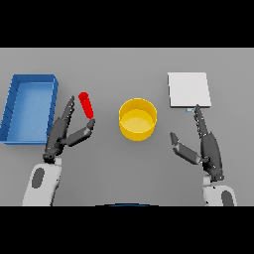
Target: Pick up the red beaker and tilt it to pour out 1 green nut into yellow bowl. Pick up the yellow bowl and place it on the metallic measuring scale.
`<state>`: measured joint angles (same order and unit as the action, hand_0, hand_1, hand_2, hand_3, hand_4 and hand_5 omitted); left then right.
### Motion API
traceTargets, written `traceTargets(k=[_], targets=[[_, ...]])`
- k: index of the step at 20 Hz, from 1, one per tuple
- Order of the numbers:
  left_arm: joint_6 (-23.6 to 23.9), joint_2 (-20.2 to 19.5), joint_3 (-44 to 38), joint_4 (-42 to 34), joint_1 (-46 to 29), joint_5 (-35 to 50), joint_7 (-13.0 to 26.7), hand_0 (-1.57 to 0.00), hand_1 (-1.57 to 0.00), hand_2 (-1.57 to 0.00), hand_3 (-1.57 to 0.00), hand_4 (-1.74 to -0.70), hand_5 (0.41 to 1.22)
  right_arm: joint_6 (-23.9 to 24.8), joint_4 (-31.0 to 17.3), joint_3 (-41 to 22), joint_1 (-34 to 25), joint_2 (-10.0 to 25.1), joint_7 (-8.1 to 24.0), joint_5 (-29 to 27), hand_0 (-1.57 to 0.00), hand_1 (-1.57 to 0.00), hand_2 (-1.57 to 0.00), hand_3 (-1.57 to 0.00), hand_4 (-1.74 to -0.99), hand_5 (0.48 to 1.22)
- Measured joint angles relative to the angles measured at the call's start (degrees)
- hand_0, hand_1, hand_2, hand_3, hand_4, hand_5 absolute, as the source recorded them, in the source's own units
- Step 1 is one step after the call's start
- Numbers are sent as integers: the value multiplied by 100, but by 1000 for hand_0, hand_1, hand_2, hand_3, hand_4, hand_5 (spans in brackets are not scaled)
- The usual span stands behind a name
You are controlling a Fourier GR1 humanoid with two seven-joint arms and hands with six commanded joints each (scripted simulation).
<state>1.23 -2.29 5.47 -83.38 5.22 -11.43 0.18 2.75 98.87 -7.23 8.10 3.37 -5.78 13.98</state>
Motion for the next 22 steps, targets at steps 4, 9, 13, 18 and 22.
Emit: traceTargets(k=[4, 9, 13, 18, 22], targets=[[53, -9, -190, 678, 557, 30, -197, 1, 1, 1, 1, -1267, 673, -24, 78, 78, 34, 79, 11, -73, 1, 1, 1, 1, -1274, 635], [53, -40, -383, 1411, 1102, 76, -360, 1, 1, 1, 1, -1292, 688, 0, 59, 47, 63, 52, 39, -19, 1, 1, 1, 1, -1267, 640], [143, 40, -400, 1939, 1567, -35, -310, 1, 1, 1, 1, -1293, 686, 6, -48, 97, 9, 54, 16, -57, 1, 1, 1, 1, -1267, 644], [158, 81, -492, 2265, 1771, 12, -485, 1, 1, 1, 1, -1297, 686, -57, 56, 157, 72, 114, 16, -175, 1, 1, 1, 1, -1268, 639], [69, 90, -610, 2602, 1991, 122, -681, 1, 1, 1, 1, -1335, 698, -37, 114, 125, 114, 110, 18, -123, 1, 1, 1, 1, -1263, 640]])
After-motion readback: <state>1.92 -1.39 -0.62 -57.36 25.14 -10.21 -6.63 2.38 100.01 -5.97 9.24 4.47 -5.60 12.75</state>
